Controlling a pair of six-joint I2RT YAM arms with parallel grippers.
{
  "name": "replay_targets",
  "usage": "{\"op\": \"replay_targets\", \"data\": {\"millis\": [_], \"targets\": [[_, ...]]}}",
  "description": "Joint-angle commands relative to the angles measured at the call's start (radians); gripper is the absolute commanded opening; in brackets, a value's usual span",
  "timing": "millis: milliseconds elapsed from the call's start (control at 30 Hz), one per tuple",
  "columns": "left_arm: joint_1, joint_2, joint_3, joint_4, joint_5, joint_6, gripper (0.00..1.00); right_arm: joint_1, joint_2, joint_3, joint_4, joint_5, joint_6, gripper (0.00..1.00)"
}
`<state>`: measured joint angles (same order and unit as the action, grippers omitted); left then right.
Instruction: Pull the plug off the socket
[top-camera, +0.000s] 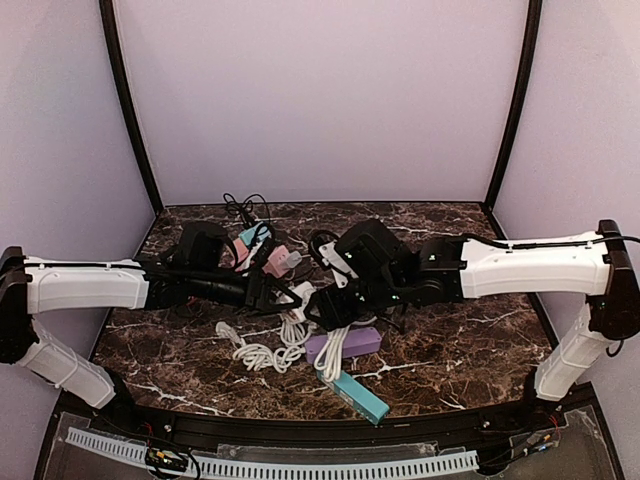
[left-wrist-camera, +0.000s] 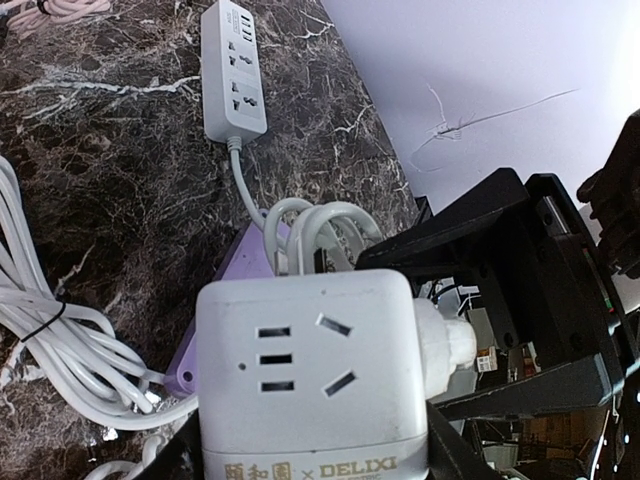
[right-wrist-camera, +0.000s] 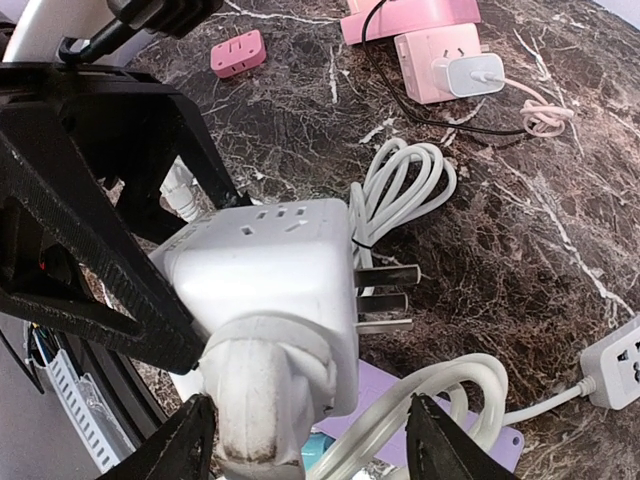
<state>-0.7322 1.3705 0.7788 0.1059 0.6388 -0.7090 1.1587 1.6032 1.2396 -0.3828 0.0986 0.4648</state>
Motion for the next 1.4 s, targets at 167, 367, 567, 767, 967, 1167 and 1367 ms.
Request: {"op": "replay_targets", "data": {"millis": [167,367,567,767,967,1167,1367], "targets": [[0.006,-0.045,-0.008,0.104,0.027,-0.019,0.01,0.014,0.011,-0.003,-0.008,0.019,0.011,0.23],[0.006,-0.056,0.003,0.046,0.023,0.022,0.01,0.011,-0.023,-0.037,0.046,0.040,0.041,0.00],[0.005,-0.050,-0.016,0.044,0.087,0.079,0.01,-0.031,-0.068,-0.086,0.106,-0.033,0.076,0.00],[0.006,-0.059,-0.018,0.023,0.124,0.106,0.01,-0.076,-0.127,-0.173,0.236,-0.126,0.111,0.00],[0.005,-0.047,-0.016,0.000,0.052,0.083,0.01,-0.038,-0.124,-0.125,0.193,-0.067,0.063,0.00],[0.006,-0.026,-0.059,0.084,-0.001,0.001,0.01,0.032,-0.068,-0.030,0.069,0.058,0.009,0.00],[0.012,-0.002,-0.061,0.063,-0.034,-0.021,0.01,0.082,-0.004,0.061,-0.046,0.179,-0.022,0.00]]}}
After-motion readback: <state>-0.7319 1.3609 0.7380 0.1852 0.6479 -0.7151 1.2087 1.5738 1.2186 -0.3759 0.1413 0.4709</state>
